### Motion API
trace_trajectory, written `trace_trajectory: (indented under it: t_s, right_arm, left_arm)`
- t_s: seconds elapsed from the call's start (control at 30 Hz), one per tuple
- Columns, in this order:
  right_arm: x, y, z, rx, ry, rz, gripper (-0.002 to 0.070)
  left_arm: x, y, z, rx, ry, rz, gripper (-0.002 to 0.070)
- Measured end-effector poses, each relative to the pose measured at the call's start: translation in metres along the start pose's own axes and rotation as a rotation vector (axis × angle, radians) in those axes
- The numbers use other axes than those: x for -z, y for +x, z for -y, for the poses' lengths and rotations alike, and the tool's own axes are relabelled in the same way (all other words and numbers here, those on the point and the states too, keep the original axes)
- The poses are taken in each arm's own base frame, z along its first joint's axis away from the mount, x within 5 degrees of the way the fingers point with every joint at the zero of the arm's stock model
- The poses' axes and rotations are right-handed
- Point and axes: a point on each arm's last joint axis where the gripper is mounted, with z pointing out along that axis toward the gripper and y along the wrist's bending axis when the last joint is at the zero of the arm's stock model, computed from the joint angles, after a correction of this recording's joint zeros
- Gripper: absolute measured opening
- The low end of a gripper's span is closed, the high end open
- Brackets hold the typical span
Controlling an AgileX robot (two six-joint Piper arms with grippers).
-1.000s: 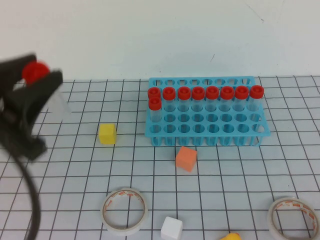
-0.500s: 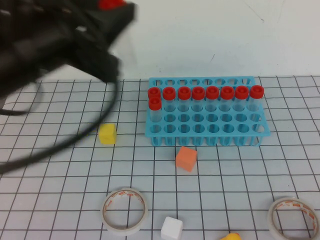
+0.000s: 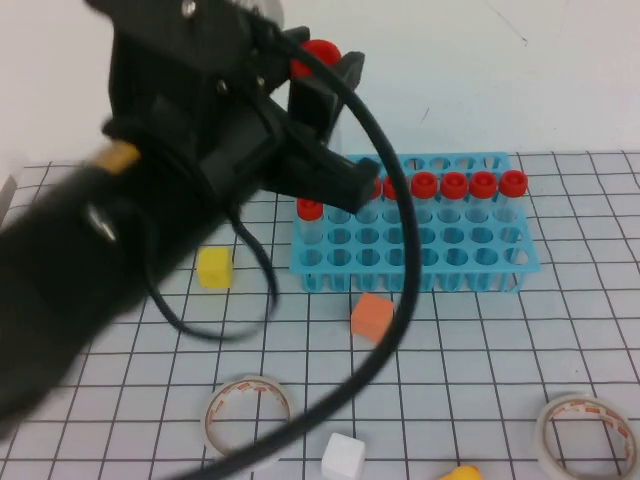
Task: Place the test tubes
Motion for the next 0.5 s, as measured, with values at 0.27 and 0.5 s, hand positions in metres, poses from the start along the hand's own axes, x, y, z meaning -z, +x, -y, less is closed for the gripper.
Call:
trace_trajectory:
  t_s: [0.27, 0.5]
  right_arm:
    - [0.000, 0.000, 0.000, 0.000, 0.000, 0.000, -0.0001]
    - [0.000, 0.000, 0.000, 0.000, 0.000, 0.000, -0.0001]
  left_arm:
    - [-0.010, 0.045, 0.021, 0.180, -0.015, 0.041, 0.0262]
    - [-0.040, 0.089, 0.019, 0.353, 0.076, -0.113, 0.0262]
